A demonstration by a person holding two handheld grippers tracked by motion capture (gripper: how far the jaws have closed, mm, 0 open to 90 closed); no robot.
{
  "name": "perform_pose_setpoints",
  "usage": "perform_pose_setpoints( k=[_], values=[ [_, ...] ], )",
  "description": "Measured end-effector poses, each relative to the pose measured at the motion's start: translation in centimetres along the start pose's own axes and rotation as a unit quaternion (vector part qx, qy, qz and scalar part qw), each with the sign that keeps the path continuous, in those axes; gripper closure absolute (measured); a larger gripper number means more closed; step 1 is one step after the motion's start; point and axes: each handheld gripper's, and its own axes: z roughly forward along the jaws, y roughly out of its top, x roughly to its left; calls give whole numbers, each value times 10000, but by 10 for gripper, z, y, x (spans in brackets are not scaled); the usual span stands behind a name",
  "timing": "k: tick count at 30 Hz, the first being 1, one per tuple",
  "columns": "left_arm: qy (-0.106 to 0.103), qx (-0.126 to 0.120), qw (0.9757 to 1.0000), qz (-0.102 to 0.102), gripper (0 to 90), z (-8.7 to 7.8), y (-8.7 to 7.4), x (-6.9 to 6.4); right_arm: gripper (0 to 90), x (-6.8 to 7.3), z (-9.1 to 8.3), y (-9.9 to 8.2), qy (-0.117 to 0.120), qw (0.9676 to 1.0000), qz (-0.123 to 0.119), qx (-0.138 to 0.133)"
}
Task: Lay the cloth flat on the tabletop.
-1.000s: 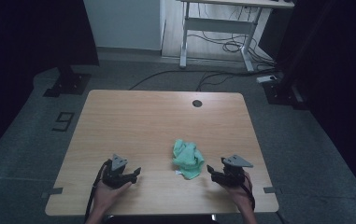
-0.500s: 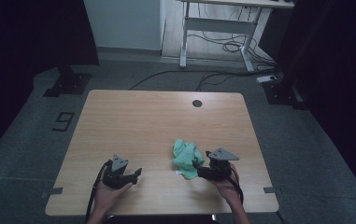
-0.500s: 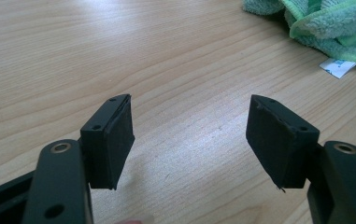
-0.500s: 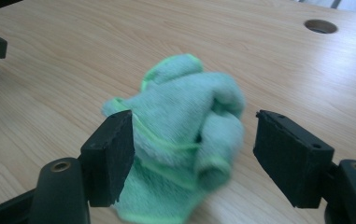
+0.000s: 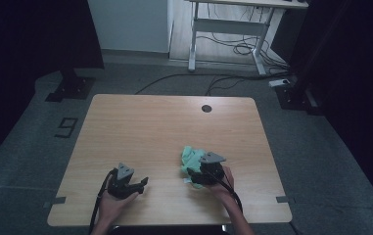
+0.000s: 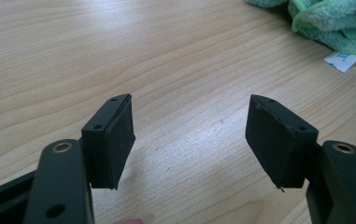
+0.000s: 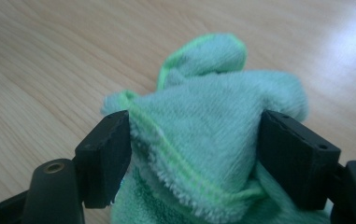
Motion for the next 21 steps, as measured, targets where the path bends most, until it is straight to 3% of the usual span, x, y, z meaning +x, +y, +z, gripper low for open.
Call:
perform_pose_setpoints(
  k=[7,15,21],
  values=[
    [-22,51,10000,50,329,3,-1,-2,278,-4,6,-5,-8,9999,65,117],
    [-42,32,10000,61,331,1,-1,-4,512,-7,11,-12,-224,9993,-57,277],
    [-62,35,10000,64,333,1,-2,-4,621,-12,10,-13,-189,9995,28,245]
  ],
)
